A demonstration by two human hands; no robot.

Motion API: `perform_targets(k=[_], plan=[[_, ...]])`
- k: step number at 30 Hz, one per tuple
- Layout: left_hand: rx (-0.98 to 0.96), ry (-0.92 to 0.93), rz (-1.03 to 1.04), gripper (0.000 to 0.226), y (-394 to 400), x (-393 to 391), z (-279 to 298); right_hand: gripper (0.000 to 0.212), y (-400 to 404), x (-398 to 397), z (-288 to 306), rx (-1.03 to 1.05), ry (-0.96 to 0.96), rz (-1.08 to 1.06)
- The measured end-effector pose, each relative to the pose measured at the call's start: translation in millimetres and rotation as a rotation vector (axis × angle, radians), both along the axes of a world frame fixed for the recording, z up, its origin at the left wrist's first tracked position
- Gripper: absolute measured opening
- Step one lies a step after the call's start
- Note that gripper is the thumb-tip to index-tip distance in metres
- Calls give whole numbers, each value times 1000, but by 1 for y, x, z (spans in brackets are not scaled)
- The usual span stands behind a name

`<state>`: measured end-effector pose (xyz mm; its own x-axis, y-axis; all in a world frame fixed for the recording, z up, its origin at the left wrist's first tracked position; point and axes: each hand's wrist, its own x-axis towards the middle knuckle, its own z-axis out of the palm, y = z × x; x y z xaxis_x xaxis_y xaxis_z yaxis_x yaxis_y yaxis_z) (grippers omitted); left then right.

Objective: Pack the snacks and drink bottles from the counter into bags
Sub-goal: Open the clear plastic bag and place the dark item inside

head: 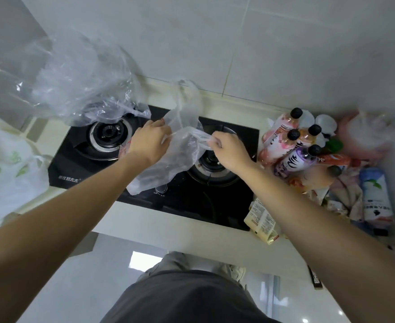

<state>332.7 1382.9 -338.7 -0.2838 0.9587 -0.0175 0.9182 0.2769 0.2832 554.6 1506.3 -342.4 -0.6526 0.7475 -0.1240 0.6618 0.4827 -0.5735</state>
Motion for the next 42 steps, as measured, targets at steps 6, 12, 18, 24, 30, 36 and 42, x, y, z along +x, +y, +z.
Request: perform_targets(k=[6,12,18,24,30,36,42], plan=[[91,-26,29,12,-50,17,-3,35,-41,23,-1,29,77,97],[11,-134,30,34,-52,49,12,32,-62,60,-13,17,98,81],[-17,-243,37,51,27,58,22,21,-52,77,-6,21,114,10],[-48,-146,166,50,105,34,0,19,-45,87,-7,2,85,4],[-46,-244,178,57,149,13,-17,21,-45,109,-15,-9,124,-59],[135,-432,58,30,159,19,-10,16,-54,125,-8,-32,116,-231],[258,-295,-101,13,130,11,31,30,-50,117,20,-410,307,-373]])
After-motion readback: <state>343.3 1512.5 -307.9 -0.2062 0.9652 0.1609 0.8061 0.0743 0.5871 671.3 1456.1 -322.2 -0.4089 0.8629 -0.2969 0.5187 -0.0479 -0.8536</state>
